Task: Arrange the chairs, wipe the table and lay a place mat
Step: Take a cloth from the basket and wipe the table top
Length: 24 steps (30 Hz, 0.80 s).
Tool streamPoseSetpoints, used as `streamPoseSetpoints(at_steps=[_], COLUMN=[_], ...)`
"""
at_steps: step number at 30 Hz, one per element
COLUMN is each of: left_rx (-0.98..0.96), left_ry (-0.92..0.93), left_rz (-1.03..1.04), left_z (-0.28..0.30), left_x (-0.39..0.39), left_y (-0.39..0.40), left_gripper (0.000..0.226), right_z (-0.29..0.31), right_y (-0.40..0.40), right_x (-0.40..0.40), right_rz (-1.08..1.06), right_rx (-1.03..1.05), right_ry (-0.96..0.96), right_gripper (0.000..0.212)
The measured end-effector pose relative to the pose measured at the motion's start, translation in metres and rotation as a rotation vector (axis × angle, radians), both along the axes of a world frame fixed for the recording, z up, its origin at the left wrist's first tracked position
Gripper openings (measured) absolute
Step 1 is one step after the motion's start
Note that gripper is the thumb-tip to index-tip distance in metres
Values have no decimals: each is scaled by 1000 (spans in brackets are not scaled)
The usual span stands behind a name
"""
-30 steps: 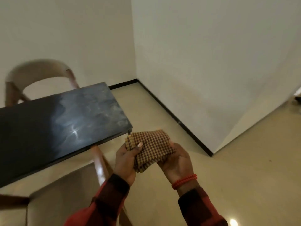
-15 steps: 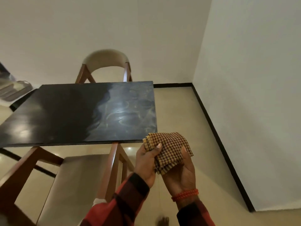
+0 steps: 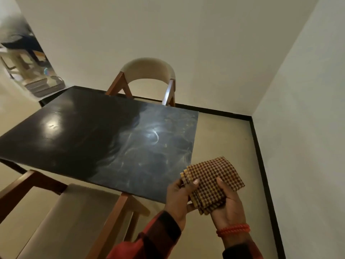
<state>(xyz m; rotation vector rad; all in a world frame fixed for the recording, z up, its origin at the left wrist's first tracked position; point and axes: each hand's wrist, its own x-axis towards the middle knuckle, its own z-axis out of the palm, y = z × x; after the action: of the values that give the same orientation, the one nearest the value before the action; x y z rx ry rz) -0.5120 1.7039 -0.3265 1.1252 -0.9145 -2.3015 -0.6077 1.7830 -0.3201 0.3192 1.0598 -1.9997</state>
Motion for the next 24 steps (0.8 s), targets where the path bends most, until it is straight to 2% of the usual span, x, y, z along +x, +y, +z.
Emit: streamPoseSetpoints(at_steps=[5,13,16,24], left_rx=[23,-34,-12,20], left_ry=[-29,-179,-193,-201], left_rz=[174,487,527,661], left_z=[-8,-55,-69,-108], left_x=[-40,-82,-94,-117], left_y=[-53,-158,-193,-269], left_gripper=[29,40,39,38], right_z=[-14,-59,-72,-104], right_y=[-72,-211,-250,-342], right_x=[-44,-97,-111,-131], right_rz=[119,378,452,527], right_rx=[-71,45,52,135], right_ry=[-106,-215,-258,-315], right_gripper=[41,42,34,40])
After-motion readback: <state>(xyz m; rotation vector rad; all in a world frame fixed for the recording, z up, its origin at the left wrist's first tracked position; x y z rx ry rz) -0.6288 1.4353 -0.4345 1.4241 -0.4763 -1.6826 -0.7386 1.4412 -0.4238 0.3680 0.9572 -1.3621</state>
